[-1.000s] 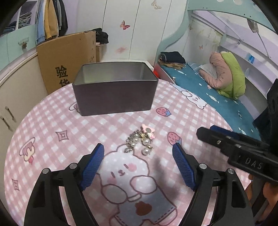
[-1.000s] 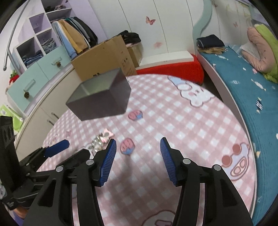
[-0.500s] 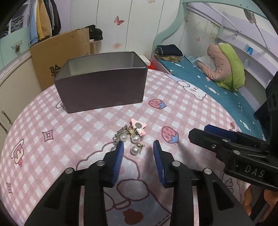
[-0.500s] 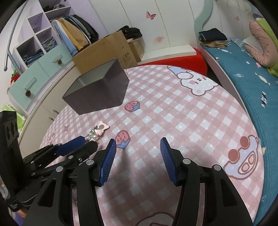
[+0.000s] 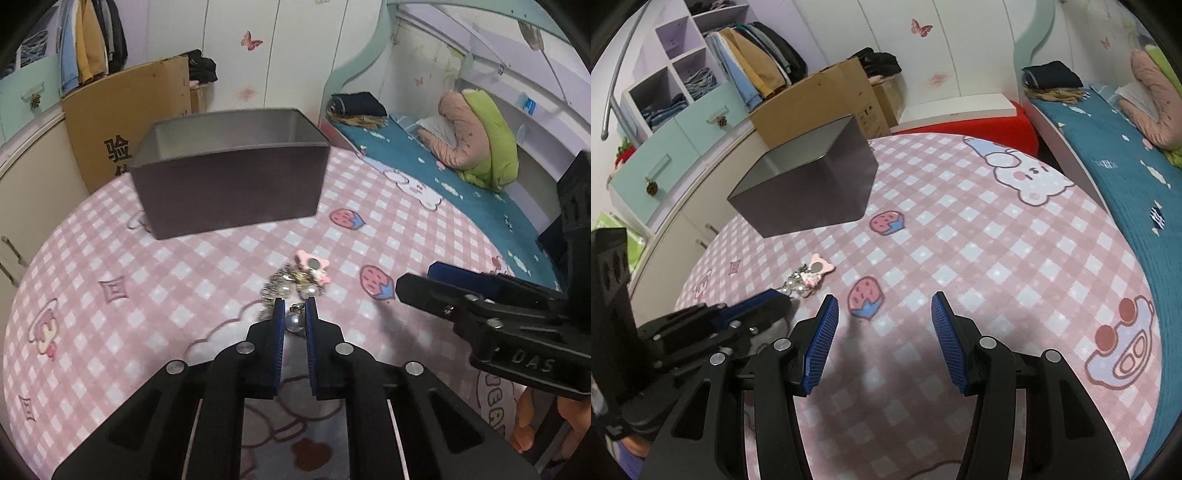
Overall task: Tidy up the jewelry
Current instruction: 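Grasp a pearl chain piece with the left gripper while the right grasps a pink-charm pearl piece, then carry both pearl pieces into the grey box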
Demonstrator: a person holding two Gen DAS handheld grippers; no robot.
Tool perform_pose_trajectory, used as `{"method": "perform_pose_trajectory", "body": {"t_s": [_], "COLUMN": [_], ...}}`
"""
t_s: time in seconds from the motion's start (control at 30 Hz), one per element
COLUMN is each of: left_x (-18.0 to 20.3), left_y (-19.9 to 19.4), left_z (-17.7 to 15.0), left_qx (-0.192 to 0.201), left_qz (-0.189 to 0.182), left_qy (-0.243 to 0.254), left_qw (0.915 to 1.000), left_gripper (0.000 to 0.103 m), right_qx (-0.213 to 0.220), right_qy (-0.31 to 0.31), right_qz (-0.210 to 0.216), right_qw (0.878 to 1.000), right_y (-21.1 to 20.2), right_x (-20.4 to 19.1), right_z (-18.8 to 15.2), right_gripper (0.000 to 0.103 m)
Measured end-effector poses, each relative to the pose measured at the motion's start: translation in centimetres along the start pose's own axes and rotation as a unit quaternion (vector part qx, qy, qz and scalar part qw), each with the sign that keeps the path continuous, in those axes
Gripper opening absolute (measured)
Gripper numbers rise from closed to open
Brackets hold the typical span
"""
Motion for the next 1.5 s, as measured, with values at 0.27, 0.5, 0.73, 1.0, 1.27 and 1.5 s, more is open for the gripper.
{"method": "perform_pose_trajectory", "body": {"t_s": [0.27, 0.5, 0.73, 1.0, 1.27, 1.5], "left_x": [-4.4, -6.1, -6.8, -7.0, -6.7, -5.9], "left_y": [-1.5, -1.7, -1.4, -1.4, -2.0, -2.9], "left_z": [0.1, 0.3, 0.2, 0.4, 0.9, 2.3], "left_qx": [0.008, 0.01, 0.005, 0.006, 0.01, 0.022], "left_qz": [0.025, 0.023, 0.011, 0.002, -0.008, -0.02], "left_qy": [-0.028, -0.041, -0.046, -0.049, -0.05, -0.045], "left_qw": [0.9993, 0.9989, 0.9989, 0.9988, 0.9987, 0.9986], "left_gripper": [0.009, 0.009, 0.009, 0.009, 0.009, 0.009], "right_qx": [-0.017, -0.019, -0.023, -0.022, -0.005, 0.019], "right_qy": [-0.039, -0.07, -0.109, -0.111, -0.086, -0.062], "right_qz": [0.001, -0.018, -0.041, -0.043, -0.038, -0.018], "right_qw": [0.999, 0.997, 0.993, 0.993, 0.996, 0.998], "right_y": [1.7, 3.3, 4.2, 3.9, 1.5, -1.1], "right_x": [-3.3, -5.2, -6.1, -5.9, -4.7, -4.3], "right_z": [-0.4, -0.3, -0.1, 0.1, 1.0, 2.7], "right_gripper": [0.052, 0.048, 0.029, 0.012, 0.012, 0.012]}}
Point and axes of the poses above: each gripper's, at about its wrist camera, not at the fingertips, and y roughly the way its jaws point, x to its right, z to its top, the point moved 9 cm from there along y, roughly the way its jaws point, and after that the axes turned 9 degrees about x, right-handed, at the moved point
